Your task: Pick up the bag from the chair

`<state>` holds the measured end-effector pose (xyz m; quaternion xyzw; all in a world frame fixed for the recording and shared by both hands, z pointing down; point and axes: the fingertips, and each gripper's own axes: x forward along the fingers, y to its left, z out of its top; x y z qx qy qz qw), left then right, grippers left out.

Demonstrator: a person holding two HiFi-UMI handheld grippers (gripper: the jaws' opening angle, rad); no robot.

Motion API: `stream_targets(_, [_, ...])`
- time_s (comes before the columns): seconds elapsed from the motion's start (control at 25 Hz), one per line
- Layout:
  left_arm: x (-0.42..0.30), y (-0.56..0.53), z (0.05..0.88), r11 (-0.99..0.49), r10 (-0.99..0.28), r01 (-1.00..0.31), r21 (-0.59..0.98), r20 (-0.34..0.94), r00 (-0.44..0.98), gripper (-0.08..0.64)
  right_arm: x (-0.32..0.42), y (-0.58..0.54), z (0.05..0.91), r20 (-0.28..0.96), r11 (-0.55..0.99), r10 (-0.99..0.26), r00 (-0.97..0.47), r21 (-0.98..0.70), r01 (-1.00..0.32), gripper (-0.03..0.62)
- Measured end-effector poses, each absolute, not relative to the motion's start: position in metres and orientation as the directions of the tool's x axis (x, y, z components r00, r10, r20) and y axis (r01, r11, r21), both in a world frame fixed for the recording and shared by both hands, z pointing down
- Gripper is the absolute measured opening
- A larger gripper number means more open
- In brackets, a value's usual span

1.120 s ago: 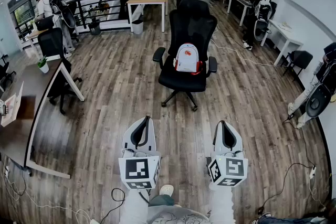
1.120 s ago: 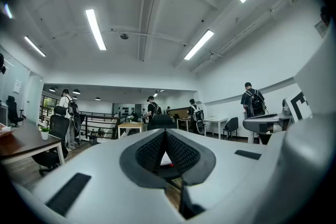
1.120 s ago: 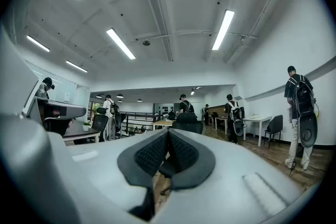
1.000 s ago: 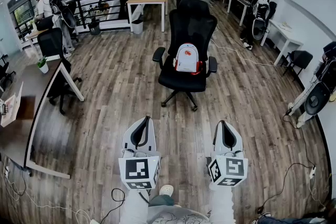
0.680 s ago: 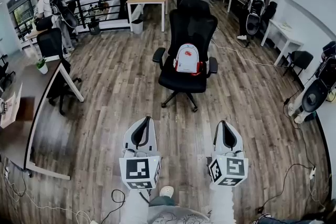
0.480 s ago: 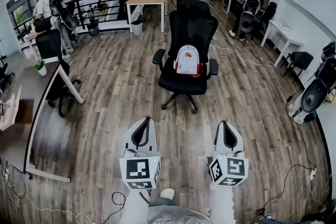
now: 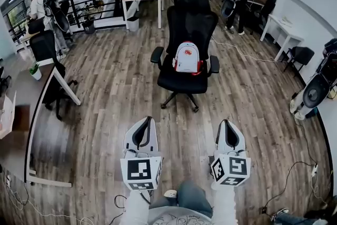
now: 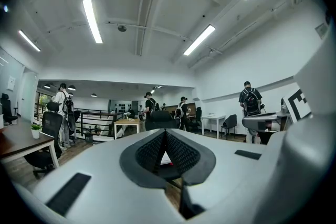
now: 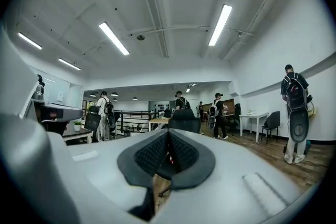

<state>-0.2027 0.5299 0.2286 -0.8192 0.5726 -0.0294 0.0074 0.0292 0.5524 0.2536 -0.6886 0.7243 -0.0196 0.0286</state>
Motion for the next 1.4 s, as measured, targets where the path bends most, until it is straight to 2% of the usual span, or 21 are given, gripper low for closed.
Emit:
stream_targets(0.36, [-0.190,0.458,0.242,-0.323,-0.945,-0.945,-0.039,0.062,0.321,0.005,0.045,0.478,0.265,0.003,0.065,-0.998,-0.065,-0.076,-0.995,0.006])
stream_targets(1.04, [-0.117,0.232,0.222,-0.240,-0.971,-0.969,-0.050,0.025,0.239,0.005,0.126,0.229,0.243,-0.044,0.136,-0.990,-0.133,-0.081,-0.987,0.006])
stream_targets(1.4, [-0.099,0.157,0.240,-0.231,-0.971,-0.972,-0.042,0.069,0.228,0.005,0.143,0.154,0.264,0.002,0.145,-0.989,-0.146,-0.096,-0.985,0.006])
